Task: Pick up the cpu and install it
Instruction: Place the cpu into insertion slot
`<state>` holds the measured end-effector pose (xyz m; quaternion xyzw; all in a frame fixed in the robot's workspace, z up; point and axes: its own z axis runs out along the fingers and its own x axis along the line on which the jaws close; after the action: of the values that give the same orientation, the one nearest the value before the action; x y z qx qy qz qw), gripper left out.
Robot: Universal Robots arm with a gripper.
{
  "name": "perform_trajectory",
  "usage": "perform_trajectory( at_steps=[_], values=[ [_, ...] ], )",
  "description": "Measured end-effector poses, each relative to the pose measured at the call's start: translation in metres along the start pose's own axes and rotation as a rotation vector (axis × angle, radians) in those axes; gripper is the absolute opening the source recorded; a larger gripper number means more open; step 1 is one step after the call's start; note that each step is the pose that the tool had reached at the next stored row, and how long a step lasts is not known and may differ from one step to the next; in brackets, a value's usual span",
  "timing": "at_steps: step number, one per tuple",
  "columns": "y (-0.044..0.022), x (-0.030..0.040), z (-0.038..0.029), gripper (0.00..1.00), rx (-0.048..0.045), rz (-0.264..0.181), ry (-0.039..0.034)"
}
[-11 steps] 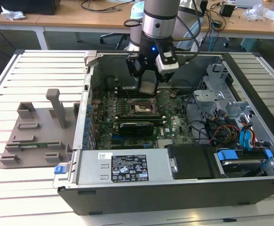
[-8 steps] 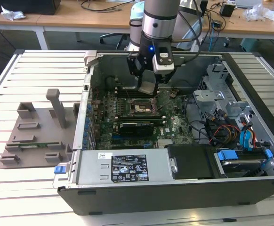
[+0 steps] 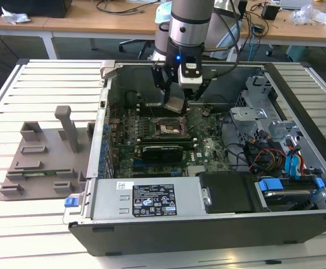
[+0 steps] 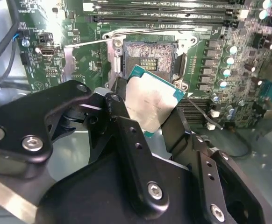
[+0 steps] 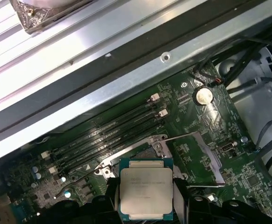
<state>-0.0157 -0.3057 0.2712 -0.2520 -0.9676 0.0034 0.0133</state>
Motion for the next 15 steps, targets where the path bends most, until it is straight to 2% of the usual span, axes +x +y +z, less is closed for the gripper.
perform_trajectory(
  at_steps=[2, 14, 15],
  values=[
    [0.0, 0.0, 0.0001, 0.55, -0.0008, 0.037, 0.0004],
    [0.0, 0.0, 0.0006, 0.55, -0.0042, 0.18, 0.0023],
    [0.0, 0.0, 0.0008, 0.55, -0.0048, 0.204, 0.0026]
  ],
)
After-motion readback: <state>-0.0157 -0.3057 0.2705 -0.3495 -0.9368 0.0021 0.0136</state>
